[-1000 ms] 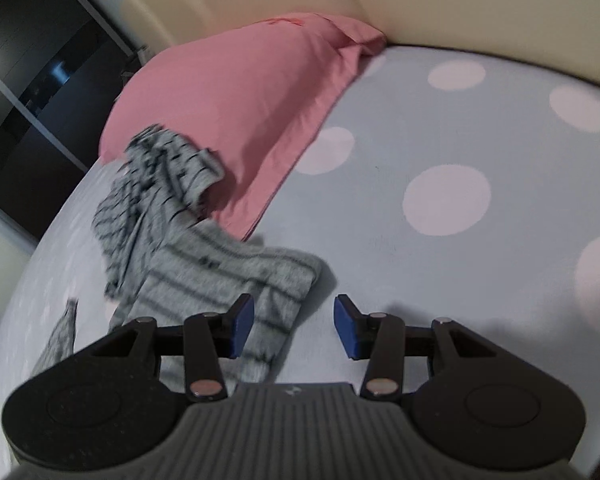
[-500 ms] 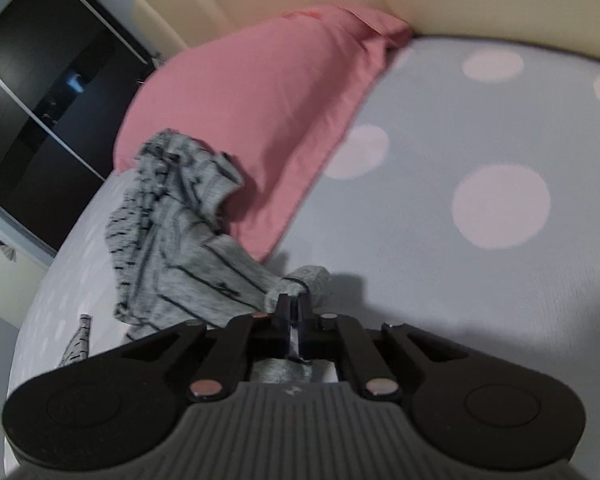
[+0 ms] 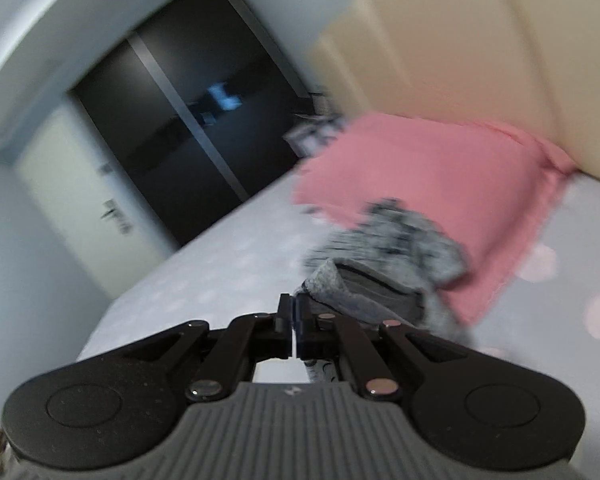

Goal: Fold clothes

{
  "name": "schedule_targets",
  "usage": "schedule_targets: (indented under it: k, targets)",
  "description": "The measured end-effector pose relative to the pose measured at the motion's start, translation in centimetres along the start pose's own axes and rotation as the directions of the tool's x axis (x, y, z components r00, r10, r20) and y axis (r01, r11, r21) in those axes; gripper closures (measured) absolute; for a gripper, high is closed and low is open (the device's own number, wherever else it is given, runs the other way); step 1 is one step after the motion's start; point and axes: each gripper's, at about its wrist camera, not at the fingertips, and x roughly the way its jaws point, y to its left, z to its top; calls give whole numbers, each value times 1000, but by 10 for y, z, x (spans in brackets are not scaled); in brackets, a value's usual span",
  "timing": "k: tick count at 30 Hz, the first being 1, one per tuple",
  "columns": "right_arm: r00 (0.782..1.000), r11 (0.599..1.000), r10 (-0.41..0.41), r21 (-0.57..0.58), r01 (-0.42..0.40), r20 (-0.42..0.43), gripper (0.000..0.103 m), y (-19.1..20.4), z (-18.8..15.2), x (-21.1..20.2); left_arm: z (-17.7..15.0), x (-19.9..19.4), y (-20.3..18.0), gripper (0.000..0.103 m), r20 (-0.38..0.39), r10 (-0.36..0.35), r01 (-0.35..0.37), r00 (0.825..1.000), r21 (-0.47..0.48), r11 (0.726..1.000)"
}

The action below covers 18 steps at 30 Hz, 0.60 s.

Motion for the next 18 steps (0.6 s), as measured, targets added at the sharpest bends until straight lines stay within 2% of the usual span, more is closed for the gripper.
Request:
schedule_targets:
  k: [3,6,8,12,16,18]
  targets:
    - [995,992,96,-85,-97,-19,101,63,3,-16,-8,-5,-23,59,7,-29,28,1000,87,996]
    - [978,966,198,-156,-205,-63,101,132,-2,-30,-13,-14,-32,59,27,-30,27,999,123,992]
    - [962,944,254,-194,-268,-98,101,174,-11,-34,-15,-24,-28,59,52,-26,21,998,103,995]
    - [916,892,342,-233,-387,-210,101,248,-40,-32,-18,-47,-1,59,119,25,-24,993,-9,1000]
    - [857,840,394,-247,-483,-333,101,303,-94,-17,-28,-66,26,59,156,85,-68,984,-109,992]
    - [831,830,399,-232,-507,-386,101,318,-126,-5,-35,-71,37,59,156,110,-87,982,-143,986]
